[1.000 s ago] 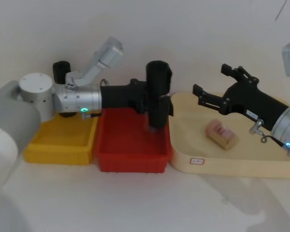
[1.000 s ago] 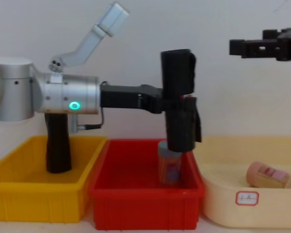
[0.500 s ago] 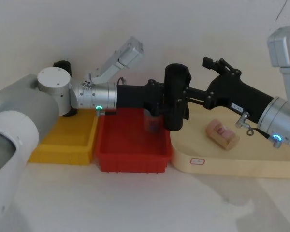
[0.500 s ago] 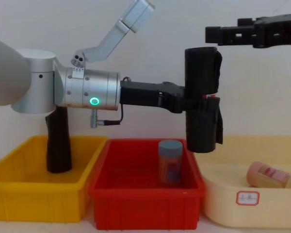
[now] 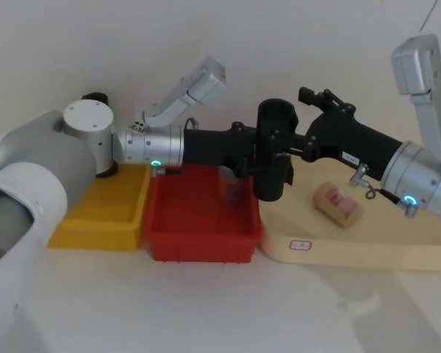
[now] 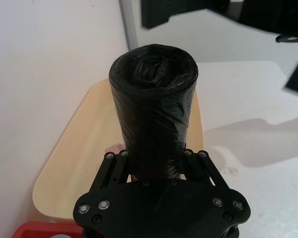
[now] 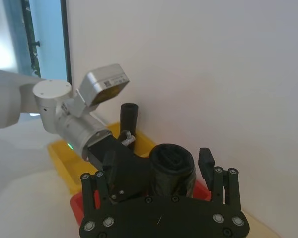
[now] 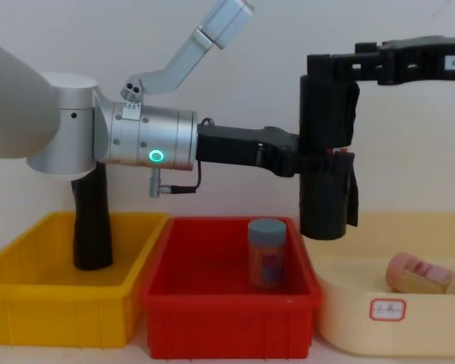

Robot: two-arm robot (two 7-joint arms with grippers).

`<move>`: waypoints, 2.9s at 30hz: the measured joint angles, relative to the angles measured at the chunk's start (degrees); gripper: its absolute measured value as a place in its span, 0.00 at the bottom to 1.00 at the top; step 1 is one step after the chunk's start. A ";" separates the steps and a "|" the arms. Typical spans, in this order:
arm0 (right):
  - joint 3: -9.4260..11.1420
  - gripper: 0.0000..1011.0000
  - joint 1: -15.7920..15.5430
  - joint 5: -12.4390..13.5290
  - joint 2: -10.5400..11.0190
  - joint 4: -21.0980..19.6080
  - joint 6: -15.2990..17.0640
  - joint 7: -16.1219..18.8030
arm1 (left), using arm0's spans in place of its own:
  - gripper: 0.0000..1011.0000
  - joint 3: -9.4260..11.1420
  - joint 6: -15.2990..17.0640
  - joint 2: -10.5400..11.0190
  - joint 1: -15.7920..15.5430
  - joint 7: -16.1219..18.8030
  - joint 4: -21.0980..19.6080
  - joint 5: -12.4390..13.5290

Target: Pick up the garbage bag with the one hand and transfer it to the other hand.

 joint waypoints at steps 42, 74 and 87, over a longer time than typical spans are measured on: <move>-4.68 0.99 8.14 0.45 -1.39 12.78 -1.36 2.34 | 0.41 0.22 -0.71 -0.75 -0.74 -0.53 1.40 0.00; -6.97 0.99 8.74 1.65 -1.70 12.38 -1.47 1.32 | 0.41 0.22 -0.70 -0.77 -0.75 -0.52 1.43 0.00; -7.85 0.99 9.52 1.65 -2.26 13.41 -1.62 0.86 | 0.41 0.22 -0.70 -0.77 -0.75 -0.50 1.43 0.00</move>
